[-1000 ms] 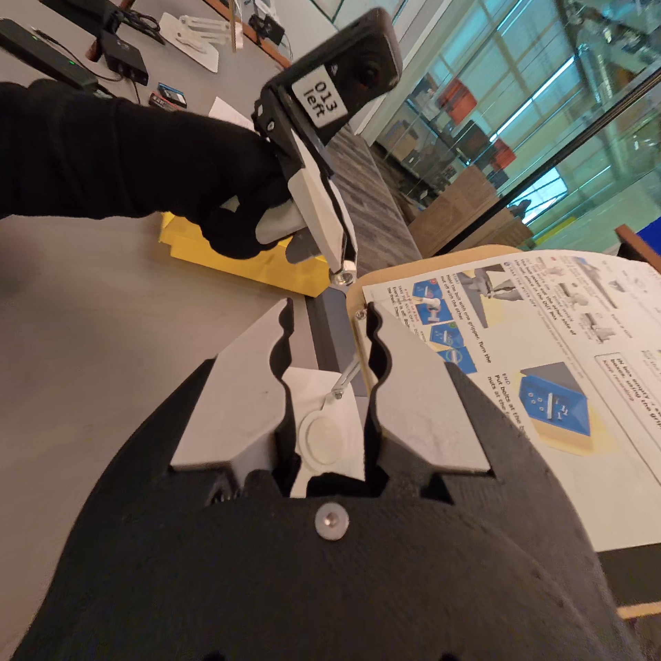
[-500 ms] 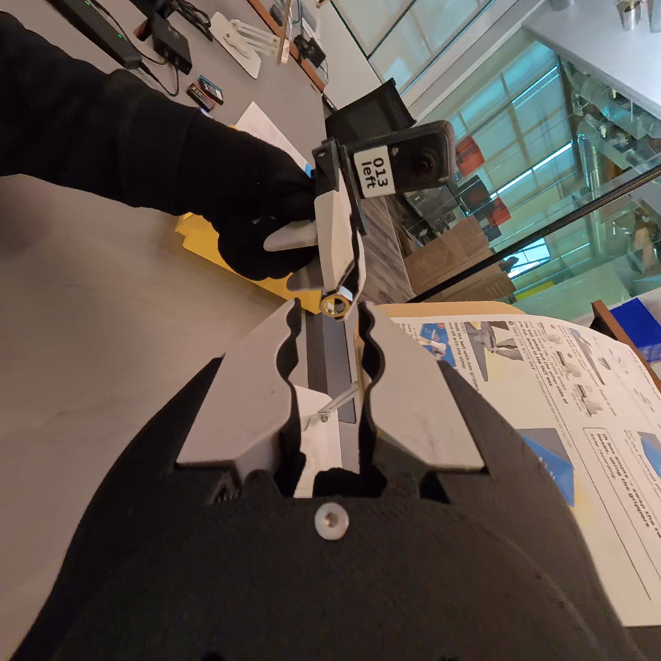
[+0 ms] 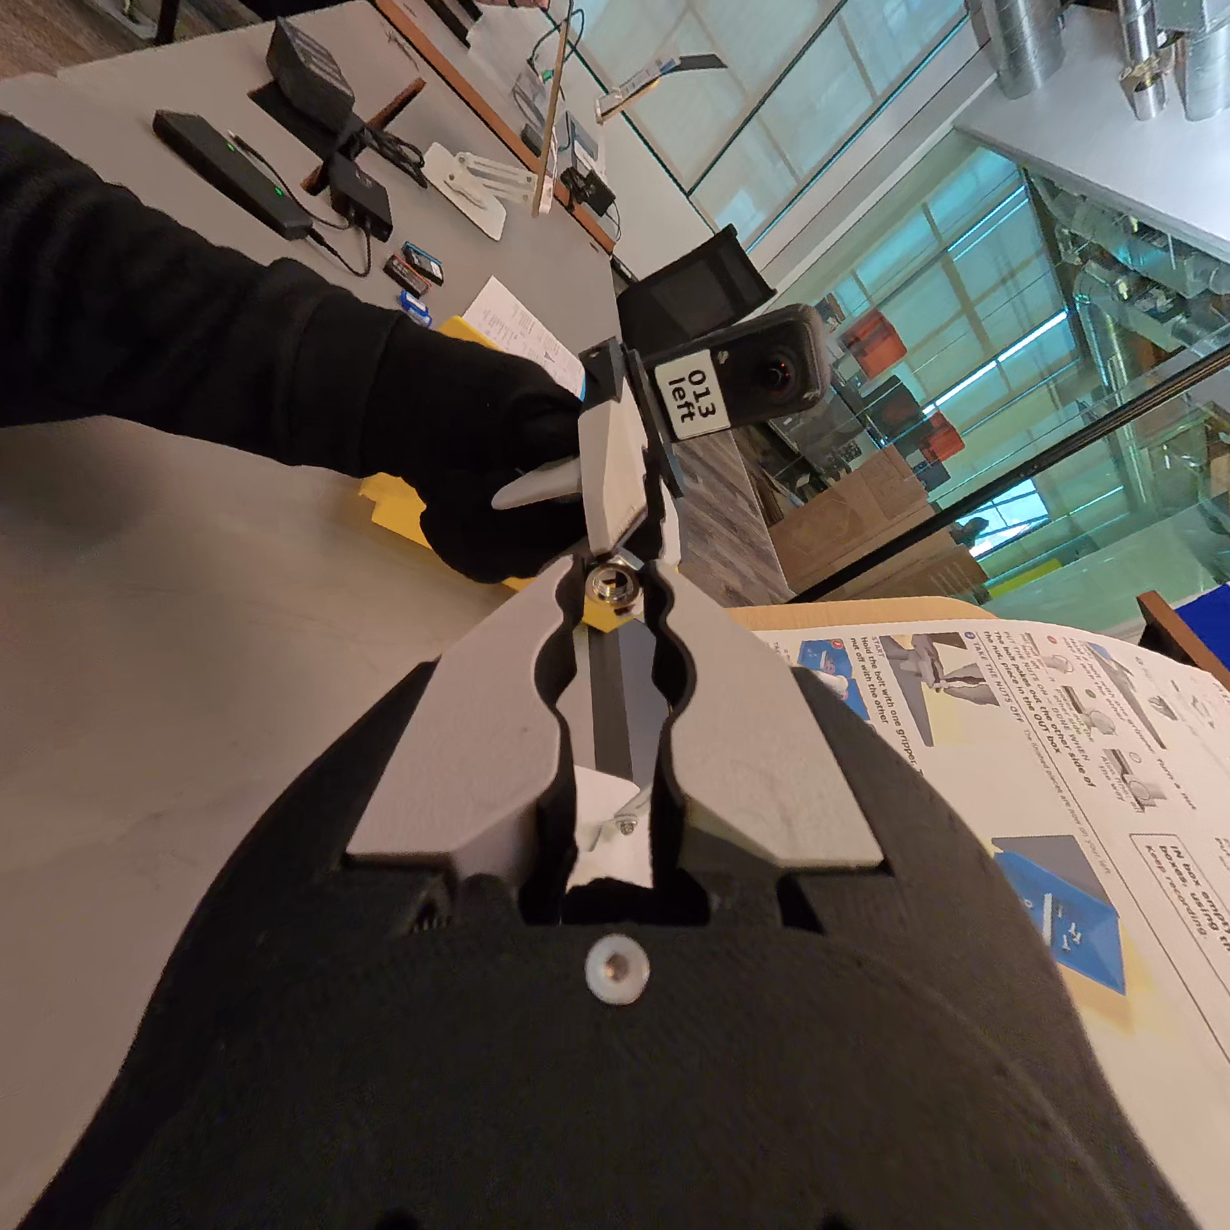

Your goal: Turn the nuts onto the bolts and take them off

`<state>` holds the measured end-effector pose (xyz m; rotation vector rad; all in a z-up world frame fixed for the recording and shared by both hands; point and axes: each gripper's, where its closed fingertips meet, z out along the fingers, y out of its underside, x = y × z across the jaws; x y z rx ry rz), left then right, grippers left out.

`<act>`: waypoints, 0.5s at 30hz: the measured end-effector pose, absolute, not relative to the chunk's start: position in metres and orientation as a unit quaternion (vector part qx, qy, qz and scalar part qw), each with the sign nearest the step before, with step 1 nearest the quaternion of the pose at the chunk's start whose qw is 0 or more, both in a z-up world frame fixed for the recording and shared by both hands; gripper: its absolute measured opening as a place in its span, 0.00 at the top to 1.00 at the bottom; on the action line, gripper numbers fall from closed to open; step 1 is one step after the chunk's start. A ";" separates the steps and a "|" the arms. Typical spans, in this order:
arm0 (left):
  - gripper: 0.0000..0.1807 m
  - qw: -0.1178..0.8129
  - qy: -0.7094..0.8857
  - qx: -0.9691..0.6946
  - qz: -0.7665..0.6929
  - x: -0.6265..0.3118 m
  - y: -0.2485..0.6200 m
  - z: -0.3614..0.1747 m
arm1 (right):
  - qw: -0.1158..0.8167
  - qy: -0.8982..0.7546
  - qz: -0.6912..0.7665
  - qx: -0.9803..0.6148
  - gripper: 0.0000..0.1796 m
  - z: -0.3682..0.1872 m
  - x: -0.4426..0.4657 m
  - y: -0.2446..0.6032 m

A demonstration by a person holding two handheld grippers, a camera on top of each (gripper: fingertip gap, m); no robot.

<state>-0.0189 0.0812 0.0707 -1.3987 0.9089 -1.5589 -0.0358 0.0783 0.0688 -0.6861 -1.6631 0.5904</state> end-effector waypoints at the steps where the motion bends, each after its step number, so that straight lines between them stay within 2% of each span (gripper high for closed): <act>1: 0.92 0.417 0.362 -0.553 -0.623 -0.019 0.080 0.073 | 0.586 -0.710 0.259 -0.294 0.91 0.071 -0.035 0.078; 7: 0.87 0.455 0.355 -0.588 -0.567 -0.032 0.090 0.075 | 0.559 -0.713 0.249 -0.342 0.92 0.064 -0.020 0.097; 15: 0.93 0.473 0.337 -0.625 -0.522 -0.053 0.099 0.073 | 0.290 -0.817 0.162 -0.472 0.91 -0.078 0.003 0.121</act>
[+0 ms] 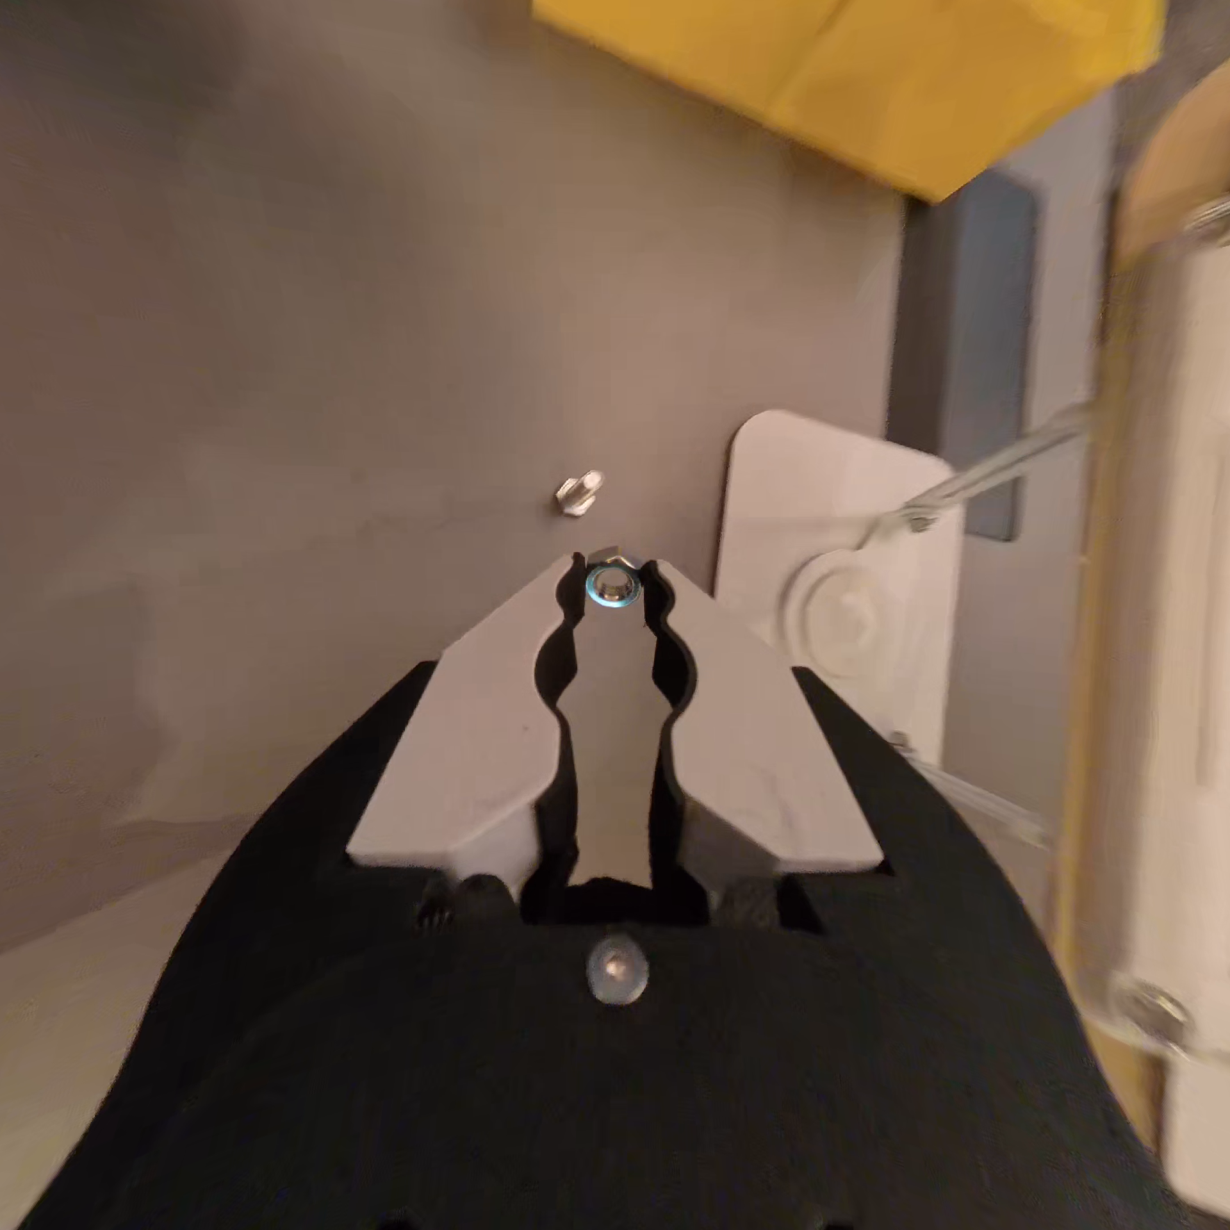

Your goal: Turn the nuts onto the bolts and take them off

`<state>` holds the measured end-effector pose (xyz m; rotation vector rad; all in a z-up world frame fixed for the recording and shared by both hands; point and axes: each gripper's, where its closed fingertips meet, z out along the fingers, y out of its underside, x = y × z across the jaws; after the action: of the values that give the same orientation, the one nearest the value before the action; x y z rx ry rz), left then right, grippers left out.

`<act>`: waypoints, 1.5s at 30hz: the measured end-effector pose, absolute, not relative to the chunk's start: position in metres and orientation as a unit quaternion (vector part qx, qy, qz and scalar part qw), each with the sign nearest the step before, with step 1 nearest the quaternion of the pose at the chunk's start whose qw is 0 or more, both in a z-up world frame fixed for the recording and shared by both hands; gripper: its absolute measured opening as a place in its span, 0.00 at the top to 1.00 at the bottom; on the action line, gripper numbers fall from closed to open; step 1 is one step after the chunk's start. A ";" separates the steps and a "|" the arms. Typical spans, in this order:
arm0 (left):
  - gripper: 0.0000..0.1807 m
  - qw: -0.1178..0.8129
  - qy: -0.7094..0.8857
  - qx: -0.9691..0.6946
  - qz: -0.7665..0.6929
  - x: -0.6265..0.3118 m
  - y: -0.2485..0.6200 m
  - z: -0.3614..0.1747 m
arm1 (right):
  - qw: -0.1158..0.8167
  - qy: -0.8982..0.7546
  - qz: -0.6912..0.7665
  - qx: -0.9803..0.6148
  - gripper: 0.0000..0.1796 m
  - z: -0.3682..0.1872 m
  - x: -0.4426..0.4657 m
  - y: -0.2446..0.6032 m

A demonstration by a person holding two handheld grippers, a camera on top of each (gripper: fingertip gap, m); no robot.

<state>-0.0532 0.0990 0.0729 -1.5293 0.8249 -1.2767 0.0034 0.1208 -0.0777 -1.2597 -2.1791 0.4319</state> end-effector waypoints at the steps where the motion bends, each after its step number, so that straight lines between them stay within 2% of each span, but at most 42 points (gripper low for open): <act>1: 0.93 0.473 0.331 -0.636 -0.511 -0.054 0.103 0.069 | 0.265 -0.822 0.159 -0.478 0.91 -0.091 0.004 0.120; 9: 0.93 0.478 0.320 -0.647 -0.500 -0.060 0.108 0.067 | 0.144 -0.833 0.153 -0.511 0.92 -0.172 0.008 0.124; 14: 0.93 0.479 0.316 -0.657 -0.488 -0.063 0.111 0.064 | 0.121 -0.834 0.151 -0.516 0.92 -0.189 0.008 0.123; 19: 0.93 0.479 0.310 -0.661 -0.488 -0.065 0.114 0.062 | 0.122 -0.831 0.161 -0.518 0.92 -0.190 0.004 0.122; 22: 0.93 0.479 0.310 -0.662 -0.487 -0.066 0.114 0.063 | 0.134 -0.827 0.166 -0.521 0.87 -0.185 0.002 0.124; 27: 0.93 0.483 0.310 -0.661 -0.484 -0.067 0.113 0.065 | 0.195 -0.812 0.217 -0.506 0.84 -0.156 -0.021 0.119; 33: 0.93 0.486 0.307 -0.661 -0.483 -0.070 0.114 0.066 | 0.224 -0.806 0.236 -0.494 0.84 -0.154 -0.044 0.114; 40: 0.93 0.486 0.306 -0.661 -0.482 -0.070 0.114 0.066 | 0.218 -0.802 0.262 -0.491 0.95 -0.162 -0.048 0.111; 45: 0.92 0.487 0.307 -0.660 -0.482 -0.070 0.114 0.066 | 0.220 -0.799 0.265 -0.493 0.91 -0.163 -0.049 0.112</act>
<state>-0.0696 0.1144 0.0658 -1.6060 0.7458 -1.1717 -0.0493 0.1120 -0.1632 -1.3643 -2.2088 0.7334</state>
